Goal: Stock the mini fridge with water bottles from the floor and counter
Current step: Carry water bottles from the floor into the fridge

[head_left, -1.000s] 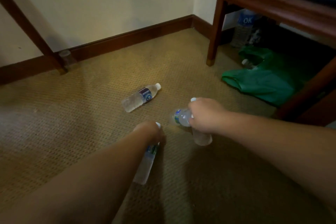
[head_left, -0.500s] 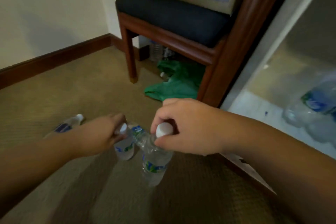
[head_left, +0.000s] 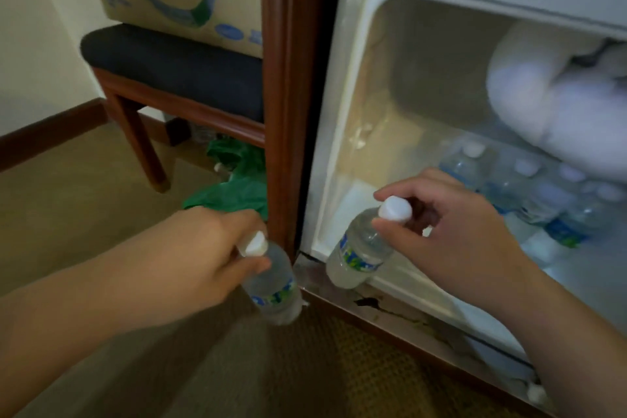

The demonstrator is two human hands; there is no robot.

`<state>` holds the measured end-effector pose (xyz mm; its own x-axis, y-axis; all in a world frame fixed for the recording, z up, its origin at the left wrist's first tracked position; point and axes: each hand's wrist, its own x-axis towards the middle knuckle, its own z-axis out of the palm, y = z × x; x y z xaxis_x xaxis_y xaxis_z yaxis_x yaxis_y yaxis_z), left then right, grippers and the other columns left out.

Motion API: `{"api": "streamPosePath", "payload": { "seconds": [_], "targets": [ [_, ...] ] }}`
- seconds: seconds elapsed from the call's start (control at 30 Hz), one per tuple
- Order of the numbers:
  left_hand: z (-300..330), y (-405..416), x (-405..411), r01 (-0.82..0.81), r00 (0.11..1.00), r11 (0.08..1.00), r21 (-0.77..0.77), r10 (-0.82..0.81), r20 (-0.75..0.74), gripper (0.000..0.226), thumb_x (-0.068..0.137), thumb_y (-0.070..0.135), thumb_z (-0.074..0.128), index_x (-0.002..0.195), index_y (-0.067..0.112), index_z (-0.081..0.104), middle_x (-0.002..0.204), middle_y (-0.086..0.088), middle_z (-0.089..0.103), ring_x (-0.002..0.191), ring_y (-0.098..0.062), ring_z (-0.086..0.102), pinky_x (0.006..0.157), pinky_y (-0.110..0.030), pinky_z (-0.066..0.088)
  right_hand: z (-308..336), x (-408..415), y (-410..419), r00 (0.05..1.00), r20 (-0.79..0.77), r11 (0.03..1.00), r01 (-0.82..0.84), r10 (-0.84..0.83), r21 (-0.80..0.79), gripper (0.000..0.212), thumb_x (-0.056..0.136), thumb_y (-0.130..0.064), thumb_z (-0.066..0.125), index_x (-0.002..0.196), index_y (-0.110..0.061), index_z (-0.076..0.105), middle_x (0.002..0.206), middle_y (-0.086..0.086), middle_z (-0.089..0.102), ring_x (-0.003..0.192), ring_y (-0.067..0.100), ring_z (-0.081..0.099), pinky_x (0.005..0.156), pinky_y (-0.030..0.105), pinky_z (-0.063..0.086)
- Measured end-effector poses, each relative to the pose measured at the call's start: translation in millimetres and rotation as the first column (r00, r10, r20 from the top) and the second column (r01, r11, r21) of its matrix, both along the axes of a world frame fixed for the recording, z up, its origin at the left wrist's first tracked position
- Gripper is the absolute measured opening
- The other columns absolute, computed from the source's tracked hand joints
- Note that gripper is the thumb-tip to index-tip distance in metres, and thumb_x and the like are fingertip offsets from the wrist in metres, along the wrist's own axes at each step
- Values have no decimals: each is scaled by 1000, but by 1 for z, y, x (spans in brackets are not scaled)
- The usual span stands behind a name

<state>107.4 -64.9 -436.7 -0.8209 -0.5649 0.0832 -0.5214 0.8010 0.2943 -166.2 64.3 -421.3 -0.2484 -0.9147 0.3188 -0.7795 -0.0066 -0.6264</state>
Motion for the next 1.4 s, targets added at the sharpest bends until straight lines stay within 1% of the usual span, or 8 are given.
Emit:
{"api": "streamPosePath", "payload": {
  "seconds": [0.23,0.33,0.43,0.53,0.7,0.87,1.13,1.4],
  "targets": [
    [17,20,-75,-6,982,1000,16,9,-191,30,88,58,48,114,43,54,85,17,64,73,0,62,66,-28,56,-22,-50,-21,962,-102,962,240,-254,-129,29,90,-29,75,118,-28,70,94,-10,53,81,5,57,74,8,39],
    [21,22,-104,-27,973,999,21,31,-227,35,89,55,48,119,39,57,92,12,67,82,-5,65,71,-31,57,-24,-64,-35,948,-206,966,219,-244,-137,31,94,-24,70,124,-21,67,100,-6,51,78,8,55,77,21,45],
    [22,16,-128,-32,979,999,-17,28,-201,26,97,43,56,120,29,58,92,4,69,84,-16,67,74,-38,57,-26,-78,-52,906,-356,970,187,-231,-153,32,95,-18,69,126,-10,66,107,6,54,88,22,59,82,35,48],
    [20,7,-149,-26,976,998,-61,12,-219,21,99,37,58,115,23,58,86,2,64,78,-19,62,69,-37,54,-23,-92,-68,865,-453,976,179,-216,-122,33,95,-16,68,126,-6,66,111,15,59,97,34,61,87,36,45],
    [16,-12,-199,-100,992,993,-60,95,-82,16,100,29,59,112,19,55,96,-4,65,88,-24,62,73,-37,49,-16,-109,-93,822,-546,985,169,-163,-40,31,94,-15,65,124,-8,65,115,15,59,107,37,58,90,36,46],
    [11,-24,-232,-155,987,985,-78,151,-59,13,98,18,61,109,13,57,94,-8,61,81,-28,61,68,-35,46,-18,-129,-109,711,-688,977,211,-145,12,29,87,-18,71,114,-8,70,106,15,63,103,41,57,85,42,44],
    [12,-48,-264,-189,978,977,-102,179,-105,13,90,11,65,101,12,60,94,-14,65,83,-33,65,66,-33,44,-15,-143,-118,717,-666,944,324,-206,56,36,97,-31,60,130,-20,63,123,10,57,124,34,46,99,39,37],
    [18,-67,-295,-234,969,955,-182,245,35,28,84,15,69,111,13,64,109,-13,66,101,-33,66,72,-33,47,-12,-152,-115,769,-594,929,357,-237,92,38,100,-34,56,135,-24,61,131,12,54,125,34,50,101,41,45]
  ]
}}
